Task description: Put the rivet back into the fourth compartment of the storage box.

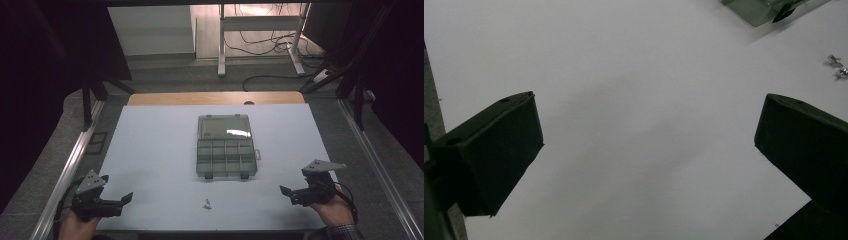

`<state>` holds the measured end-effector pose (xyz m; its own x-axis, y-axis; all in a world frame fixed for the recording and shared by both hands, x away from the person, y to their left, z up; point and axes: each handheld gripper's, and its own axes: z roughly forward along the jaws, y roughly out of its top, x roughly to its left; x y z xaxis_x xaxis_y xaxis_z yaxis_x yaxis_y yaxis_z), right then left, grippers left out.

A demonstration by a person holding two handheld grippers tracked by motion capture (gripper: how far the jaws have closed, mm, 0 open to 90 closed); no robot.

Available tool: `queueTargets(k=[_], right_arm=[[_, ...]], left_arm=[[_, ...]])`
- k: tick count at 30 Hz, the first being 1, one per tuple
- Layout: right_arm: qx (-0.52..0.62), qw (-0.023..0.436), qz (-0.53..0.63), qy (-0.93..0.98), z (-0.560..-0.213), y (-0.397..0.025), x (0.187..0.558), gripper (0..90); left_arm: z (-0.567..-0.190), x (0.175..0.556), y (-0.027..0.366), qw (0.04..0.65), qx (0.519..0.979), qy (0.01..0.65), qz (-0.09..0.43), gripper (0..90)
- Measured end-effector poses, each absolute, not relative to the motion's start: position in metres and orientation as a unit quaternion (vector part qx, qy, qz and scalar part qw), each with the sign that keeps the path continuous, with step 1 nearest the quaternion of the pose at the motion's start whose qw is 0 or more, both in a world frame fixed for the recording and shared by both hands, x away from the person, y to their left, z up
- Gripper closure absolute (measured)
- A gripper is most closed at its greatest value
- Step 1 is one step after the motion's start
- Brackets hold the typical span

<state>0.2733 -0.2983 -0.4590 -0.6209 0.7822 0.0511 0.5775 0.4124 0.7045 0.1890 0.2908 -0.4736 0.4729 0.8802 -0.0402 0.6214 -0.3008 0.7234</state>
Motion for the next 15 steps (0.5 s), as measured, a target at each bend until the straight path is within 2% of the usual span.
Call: queueTargets(k=[15], right_arm=[[0.406, 0.146, 0.35, 0.832, -0.4579, -0.2951, 0.2732, 0.0]], left_arm=[[-0.4743, 0.1888, 0.2902, 0.346, 0.79, 0.47, 0.187, 0.0]])
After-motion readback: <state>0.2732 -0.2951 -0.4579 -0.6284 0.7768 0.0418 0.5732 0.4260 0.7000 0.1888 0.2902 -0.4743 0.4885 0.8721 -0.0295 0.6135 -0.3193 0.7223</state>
